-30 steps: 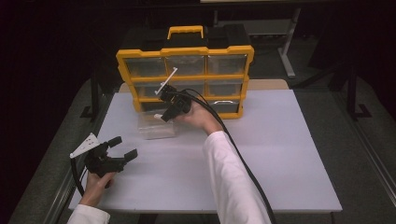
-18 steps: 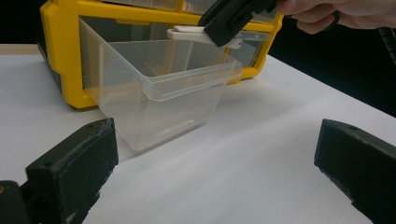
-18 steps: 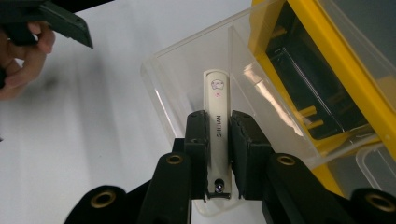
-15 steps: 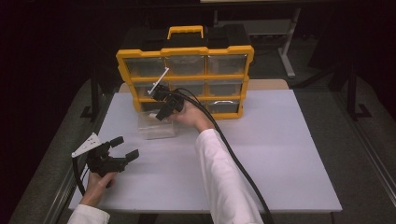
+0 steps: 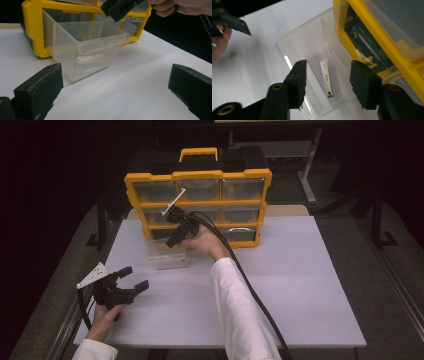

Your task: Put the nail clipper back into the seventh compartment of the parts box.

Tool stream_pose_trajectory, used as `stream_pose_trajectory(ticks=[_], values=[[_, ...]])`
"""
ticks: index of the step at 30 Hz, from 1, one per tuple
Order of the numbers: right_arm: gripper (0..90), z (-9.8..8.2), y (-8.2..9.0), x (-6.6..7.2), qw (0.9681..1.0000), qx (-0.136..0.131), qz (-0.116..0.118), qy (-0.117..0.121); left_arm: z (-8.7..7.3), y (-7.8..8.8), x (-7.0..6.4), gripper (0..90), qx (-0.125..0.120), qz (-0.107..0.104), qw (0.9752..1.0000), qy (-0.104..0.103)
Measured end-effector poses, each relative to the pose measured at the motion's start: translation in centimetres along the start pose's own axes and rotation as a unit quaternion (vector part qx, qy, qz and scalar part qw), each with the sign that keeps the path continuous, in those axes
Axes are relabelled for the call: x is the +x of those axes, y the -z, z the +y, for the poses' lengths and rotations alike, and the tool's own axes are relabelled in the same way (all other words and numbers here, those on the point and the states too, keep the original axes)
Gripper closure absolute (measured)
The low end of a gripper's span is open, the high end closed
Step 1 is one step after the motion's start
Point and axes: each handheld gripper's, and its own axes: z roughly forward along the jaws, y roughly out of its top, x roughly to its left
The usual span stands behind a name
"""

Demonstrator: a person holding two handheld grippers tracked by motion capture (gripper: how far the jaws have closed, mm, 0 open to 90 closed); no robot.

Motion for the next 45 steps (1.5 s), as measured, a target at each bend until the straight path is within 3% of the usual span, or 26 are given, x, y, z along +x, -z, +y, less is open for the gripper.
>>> stream_pose_trajectory(ticks=[5,16,19,21,23,27,32,45], values=[[26.8,-0.9,1.3,-0.1,0.9999,-0.010,-0.005,-0.008,0.0,-0.2,0.0,0.0,0.005,0.002,1.0000,-0.003],[12.7,-3.5,2.8,-0.8,0.9990,-0.015,-0.027,-0.033,-0.1,-0.3,-0.1,0.0,0.013,0.002,0.9999,-0.008],[5.4,-4.1,3.2,-1.1,0.9985,-0.027,-0.019,-0.043,-0.2,-0.3,-0.1,0.0,0.014,0.004,0.9998,-0.009],[0.8,-4.5,3.3,-1.1,0.9988,-0.019,-0.016,-0.043,-0.2,-0.3,-0.1,0.0,0.015,0.005,0.9998,-0.009],[0.0,-4.8,3.4,-1.0,0.9988,-0.016,-0.025,-0.038,-0.2,-0.3,-0.1,0.0,0.015,0.006,0.9998,-0.009],[0.0,-5.5,3.9,-0.9,0.9984,-0.034,-0.024,-0.040,-0.2,-0.3,-0.1,0.0,0.015,0.007,0.9998,-0.011],[0.0,-6.4,4.1,-0.8,0.9983,-0.031,-0.029,-0.039,-0.2,-0.4,-0.1,0.0,0.019,0.009,0.9997,-0.013],[0.0,-8.6,6.0,-0.6,0.9972,-0.058,-0.036,-0.031,-0.3,-0.6,-0.2,0.0,0.027,0.007,0.9994,-0.018]])
